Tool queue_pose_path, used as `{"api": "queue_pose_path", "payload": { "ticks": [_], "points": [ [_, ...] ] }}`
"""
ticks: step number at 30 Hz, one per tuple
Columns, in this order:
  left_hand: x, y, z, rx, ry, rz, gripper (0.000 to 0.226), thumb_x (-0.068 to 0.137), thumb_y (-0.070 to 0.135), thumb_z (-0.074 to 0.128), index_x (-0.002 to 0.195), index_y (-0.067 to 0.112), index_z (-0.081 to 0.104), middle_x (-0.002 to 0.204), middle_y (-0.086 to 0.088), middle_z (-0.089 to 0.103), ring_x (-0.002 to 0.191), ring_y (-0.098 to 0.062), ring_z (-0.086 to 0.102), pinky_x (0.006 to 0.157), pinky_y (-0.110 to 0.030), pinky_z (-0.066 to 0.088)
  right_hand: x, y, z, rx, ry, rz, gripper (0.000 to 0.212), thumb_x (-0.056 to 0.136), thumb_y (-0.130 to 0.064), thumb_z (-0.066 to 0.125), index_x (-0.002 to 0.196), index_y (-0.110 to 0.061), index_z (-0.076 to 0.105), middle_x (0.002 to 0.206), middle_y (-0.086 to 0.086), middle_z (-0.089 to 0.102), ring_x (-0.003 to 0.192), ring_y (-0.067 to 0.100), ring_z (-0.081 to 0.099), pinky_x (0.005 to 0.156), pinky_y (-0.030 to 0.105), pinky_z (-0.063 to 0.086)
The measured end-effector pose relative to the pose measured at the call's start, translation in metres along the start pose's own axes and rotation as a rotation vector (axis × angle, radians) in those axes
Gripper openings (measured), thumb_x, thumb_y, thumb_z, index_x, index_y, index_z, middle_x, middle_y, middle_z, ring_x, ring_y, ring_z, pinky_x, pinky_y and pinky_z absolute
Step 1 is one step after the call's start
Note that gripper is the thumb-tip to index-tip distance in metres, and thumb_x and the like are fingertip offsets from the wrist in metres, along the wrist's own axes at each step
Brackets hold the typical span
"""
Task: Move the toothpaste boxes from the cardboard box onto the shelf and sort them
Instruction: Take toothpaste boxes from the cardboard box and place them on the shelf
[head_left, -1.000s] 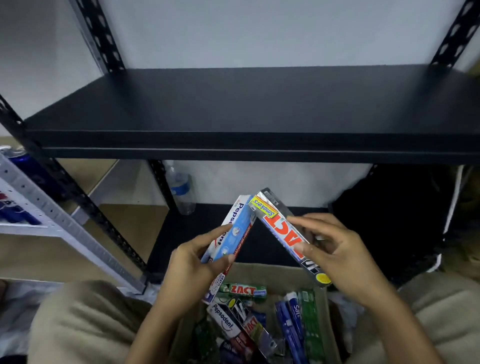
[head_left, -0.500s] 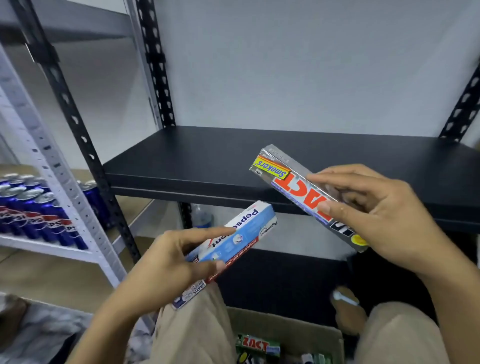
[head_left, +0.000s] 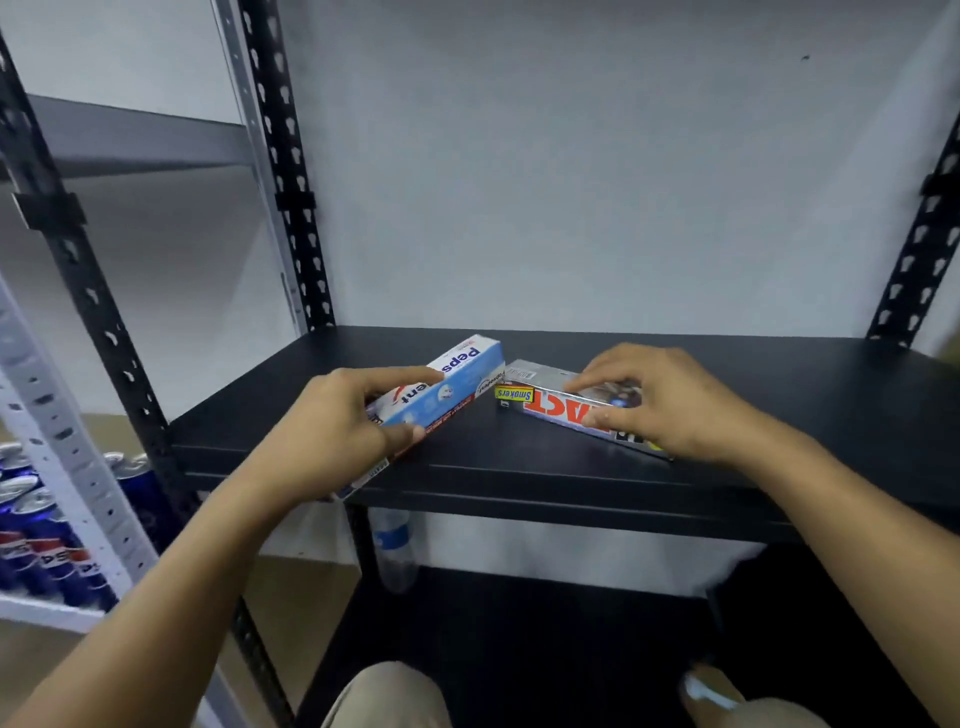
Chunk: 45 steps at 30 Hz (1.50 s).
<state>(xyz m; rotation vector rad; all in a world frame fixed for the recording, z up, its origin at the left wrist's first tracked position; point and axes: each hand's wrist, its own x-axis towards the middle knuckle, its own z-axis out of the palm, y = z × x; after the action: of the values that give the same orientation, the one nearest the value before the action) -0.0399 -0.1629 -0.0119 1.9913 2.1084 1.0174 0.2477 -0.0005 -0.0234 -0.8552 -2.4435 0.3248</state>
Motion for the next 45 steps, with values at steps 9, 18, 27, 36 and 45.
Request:
{"api": "queue_pose_path", "payload": {
  "ticks": [9, 18, 27, 36, 45],
  "points": [
    [0.095, -0.013, 0.034, 0.041, -0.140, 0.111, 0.050, 0.085, 0.033, 0.075, 0.125, 0.057, 0.059, 0.119, 0.018, 0.062, 0.091, -0.005, 0.061, 0.075, -0.019, 0.046, 0.053, 0.094, -0.024, -0.071, -0.016, 0.147, 0.037, 0.088, -0.021, 0.074, 0.114, -0.046, 0.065, 0.129, -0.011, 0.063, 0.113, 0.015, 0.055, 0.096, 0.033, 0.046],
    [0.182, -0.040, 0.072, 0.088, -0.209, 0.231, 0.051, 0.085, 0.036, 0.074, 0.127, 0.058, 0.056, 0.123, 0.025, 0.059, 0.113, -0.002, 0.055, 0.099, -0.031, 0.048, 0.091, 0.157, -0.042, -0.176, 0.017, 0.308, 0.037, 0.087, -0.024, 0.074, 0.104, -0.054, 0.062, 0.125, -0.004, 0.065, 0.108, 0.023, 0.055, 0.099, 0.044, 0.044],
    [0.252, -0.052, 0.096, 0.302, -0.149, 0.305, 0.056, 0.088, 0.040, 0.071, 0.129, 0.067, 0.045, 0.134, 0.039, 0.049, 0.118, -0.002, 0.046, 0.098, -0.032, 0.026, 0.098, 0.195, -0.028, -0.135, 0.204, 0.249, 0.032, 0.088, -0.026, 0.073, 0.110, -0.049, 0.067, 0.117, -0.019, 0.067, 0.110, 0.014, 0.056, 0.102, 0.044, 0.040],
    [0.272, -0.069, 0.125, 0.469, 0.098, 0.372, 0.052, 0.097, 0.029, 0.059, 0.142, 0.049, 0.044, 0.145, 0.016, 0.047, 0.129, -0.016, 0.038, 0.097, -0.040, 0.023, 0.099, 0.203, -0.018, -0.304, 0.334, 0.204, 0.033, 0.090, -0.020, 0.069, 0.117, -0.039, 0.069, 0.120, -0.015, 0.069, 0.114, 0.019, 0.054, 0.099, 0.046, 0.042],
    [0.276, -0.078, 0.129, 0.367, 0.100, 0.310, 0.052, 0.096, 0.031, 0.060, 0.142, 0.050, 0.045, 0.152, 0.004, 0.042, 0.139, -0.019, 0.036, 0.117, -0.049, 0.019, 0.095, 0.198, -0.019, -0.362, 0.309, 0.199, 0.034, 0.091, -0.022, 0.069, 0.122, -0.035, 0.067, 0.125, -0.011, 0.067, 0.113, 0.020, 0.056, 0.097, 0.047, 0.043]
  ]
}}
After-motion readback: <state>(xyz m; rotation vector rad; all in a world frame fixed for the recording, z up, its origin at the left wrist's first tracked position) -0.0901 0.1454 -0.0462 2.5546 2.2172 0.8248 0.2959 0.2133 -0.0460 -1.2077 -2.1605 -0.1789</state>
